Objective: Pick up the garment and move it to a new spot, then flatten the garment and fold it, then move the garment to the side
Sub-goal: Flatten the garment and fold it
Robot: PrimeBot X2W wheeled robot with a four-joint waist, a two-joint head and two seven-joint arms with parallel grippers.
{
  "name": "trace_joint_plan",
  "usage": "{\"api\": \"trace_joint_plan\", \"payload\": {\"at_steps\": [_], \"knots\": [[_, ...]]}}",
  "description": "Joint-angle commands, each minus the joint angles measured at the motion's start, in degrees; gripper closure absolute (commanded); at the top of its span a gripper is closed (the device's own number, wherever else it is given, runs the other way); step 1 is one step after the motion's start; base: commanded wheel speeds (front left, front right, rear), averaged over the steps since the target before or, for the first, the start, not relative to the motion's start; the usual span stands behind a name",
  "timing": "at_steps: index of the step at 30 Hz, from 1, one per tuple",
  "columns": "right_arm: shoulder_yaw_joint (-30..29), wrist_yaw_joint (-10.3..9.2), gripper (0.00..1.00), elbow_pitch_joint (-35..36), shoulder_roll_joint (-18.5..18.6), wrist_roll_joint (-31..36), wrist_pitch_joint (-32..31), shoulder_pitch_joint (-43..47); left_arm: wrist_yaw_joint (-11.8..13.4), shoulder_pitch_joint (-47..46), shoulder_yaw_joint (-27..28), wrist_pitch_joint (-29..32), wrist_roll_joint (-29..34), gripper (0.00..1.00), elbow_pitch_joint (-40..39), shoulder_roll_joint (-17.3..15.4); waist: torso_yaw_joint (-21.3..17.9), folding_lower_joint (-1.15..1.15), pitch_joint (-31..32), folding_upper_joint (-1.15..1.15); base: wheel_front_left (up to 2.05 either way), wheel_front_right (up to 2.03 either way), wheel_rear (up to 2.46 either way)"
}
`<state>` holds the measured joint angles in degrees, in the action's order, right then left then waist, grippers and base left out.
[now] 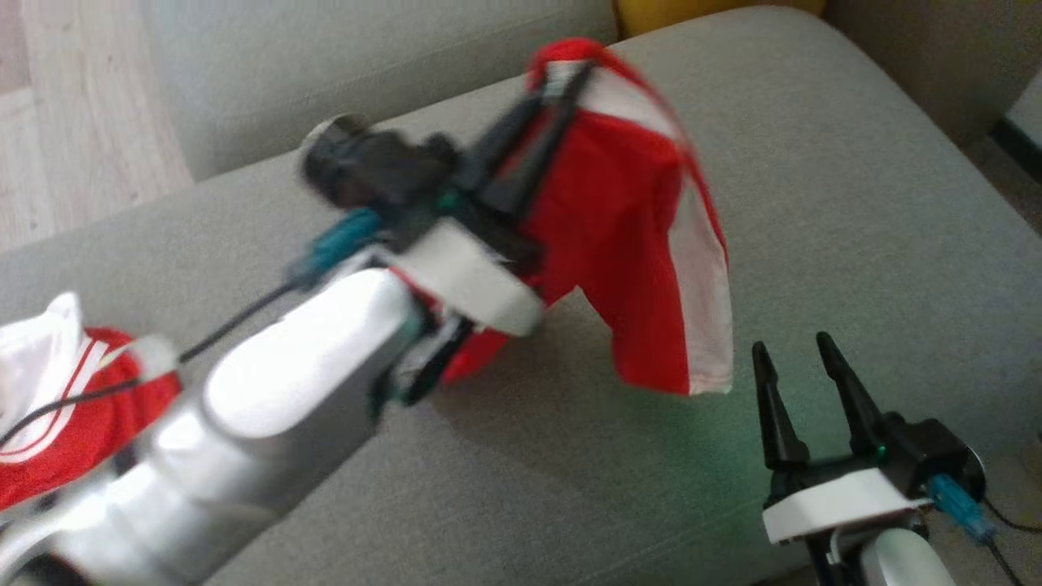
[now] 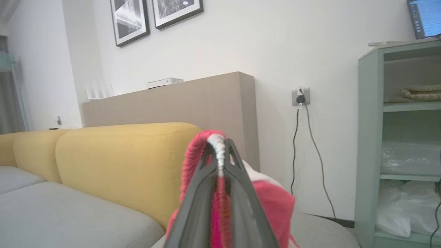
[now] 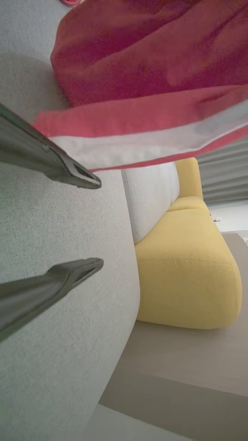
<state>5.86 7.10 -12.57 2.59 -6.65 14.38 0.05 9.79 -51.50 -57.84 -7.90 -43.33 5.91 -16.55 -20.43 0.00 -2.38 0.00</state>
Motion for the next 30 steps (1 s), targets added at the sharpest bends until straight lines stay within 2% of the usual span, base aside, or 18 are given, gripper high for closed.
{"api": "trace_joint_plan", "payload": {"at_steps": [1, 6, 10, 13, 19, 30], "knots": [[0.9, 0.39, 0.0, 2.31, 0.29, -0.26, 0.62, -0.36, 1.22, 0.94, 3.17, 0.62, -0.98, 1.0, -1.88, -4.38, -0.28, 0.0, 0.58, 0.0, 0.0, 0.0, 0.0], [-0.59, 0.39, 0.0, 2.18, 0.29, -0.94, 0.62, 1.6, 4.99, 11.59, 4.29, 1.75, -4.38, 1.0, -5.65, -12.73, 2.89, 0.0, -0.44, 0.0, 0.0, 0.0, 0.0], [0.47, 0.39, 0.0, 0.85, 0.29, -1.86, 0.62, 1.83, 7.04, 19.6, 4.83, -0.56, -6.32, 1.0, -6.08, -16.7, 6.19, 0.0, -2.3, 0.0, 0.0, 0.0, 0.0], [1.5, 0.39, 0.0, -1.47, 0.29, -2.72, 0.62, 1.4, 6.77, 22.37, 5.86, -3.29, -7.65, 1.0, -5.88, -16.65, 8.82, 0.0, -3.58, 0.0, 0.0, 0.0, 0.0], [4.07, 0.39, 0.0, -8.67, 0.29, -7.09, 0.62, -1.73, 5.17, 22.63, 7.05, -5.64, -7.53, 1.0, -3.8, -14.59, 12.36, 0.0, -5.04, 0.0, 0.0, 0.0, 0.0], [9.89, 0.39, 0.0, -18.77, 1.19, -10.39, 0.62, -9.14, 3.38, 21.59, 6.79, -6.35, -6.32, 1.0, -0.87, -12.67, 14.75, 0.0, -5.58, 0.0, 0.0, 0.0, 0.0]]}}
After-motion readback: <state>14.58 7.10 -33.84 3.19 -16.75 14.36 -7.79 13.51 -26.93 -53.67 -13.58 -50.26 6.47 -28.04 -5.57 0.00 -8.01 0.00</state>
